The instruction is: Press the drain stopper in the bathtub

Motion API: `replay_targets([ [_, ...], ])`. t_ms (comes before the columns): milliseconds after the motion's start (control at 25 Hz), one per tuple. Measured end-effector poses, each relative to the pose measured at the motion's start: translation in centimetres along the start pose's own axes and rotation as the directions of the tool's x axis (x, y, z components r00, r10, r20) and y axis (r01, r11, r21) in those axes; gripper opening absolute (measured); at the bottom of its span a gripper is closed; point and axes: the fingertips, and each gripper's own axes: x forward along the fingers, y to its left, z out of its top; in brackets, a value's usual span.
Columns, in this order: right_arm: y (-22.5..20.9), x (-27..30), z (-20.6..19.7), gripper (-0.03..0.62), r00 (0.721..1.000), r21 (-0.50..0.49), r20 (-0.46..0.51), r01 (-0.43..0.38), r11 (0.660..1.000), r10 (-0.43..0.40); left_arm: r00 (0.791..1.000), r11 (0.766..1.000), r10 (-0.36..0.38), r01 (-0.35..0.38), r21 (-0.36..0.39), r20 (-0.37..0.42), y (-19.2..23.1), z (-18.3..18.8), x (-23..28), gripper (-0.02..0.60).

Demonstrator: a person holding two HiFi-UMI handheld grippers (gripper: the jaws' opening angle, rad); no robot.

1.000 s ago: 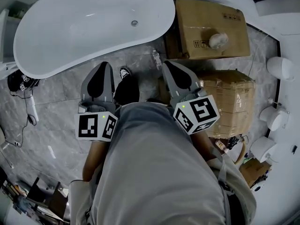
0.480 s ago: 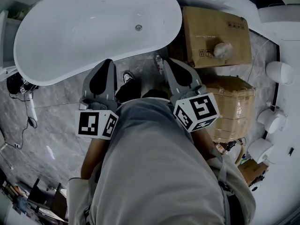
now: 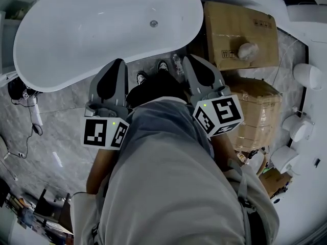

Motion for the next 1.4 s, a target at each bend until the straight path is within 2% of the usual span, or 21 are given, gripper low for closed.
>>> replay_targets([
  [200,-0.9,1.8,0.3,-0.015,0.999,0.009,0.002,-0.032,0.999,0.032,1.000,1.000,-0.001,0.001,-0.018,-0.012,0.2,-0.1,1.2,0.000],
  [440,-2.4,5.1,1.1,-0.015,0.994,-0.024,-0.020,-0.106,0.994,0.105,0.999,0.999,0.039,-0.040,-0.010,-0.034,1.4,-0.4,3.8,0.000],
  [680,-5.5,8.7,1.3,-0.015,0.991,-0.062,-0.065,-0.123,0.990,0.119,0.996,0.997,0.076,-0.077,-0.020,-0.047,2.4,-0.6,7.6,0.000],
  [1000,-9.1,12.9,0.7,-0.009,0.985,-0.078,-0.114,-0.142,0.987,0.132,0.994,0.995,0.088,-0.091,-0.045,-0.070,3.0,-1.7,12.1,0.000],
  [1080,-9.6,14.2,0.4,-0.006,0.979,-0.099,-0.127,-0.174,0.980,0.161,0.992,0.994,0.101,-0.105,-0.044,-0.078,3.6,-2.2,13.2,0.000],
  [1240,-9.4,16.7,-0.3,-0.006,0.960,-0.200,-0.153,-0.261,0.944,0.233,0.989,0.991,0.121,-0.125,-0.049,-0.085,4.7,-3.1,14.9,0.000],
  [1400,-9.6,18.6,-1.8,-0.005,0.947,-0.219,-0.188,-0.300,0.928,0.262,0.986,0.989,0.138,-0.143,-0.049,-0.095,5.2,-4.1,15.7,0.000],
])
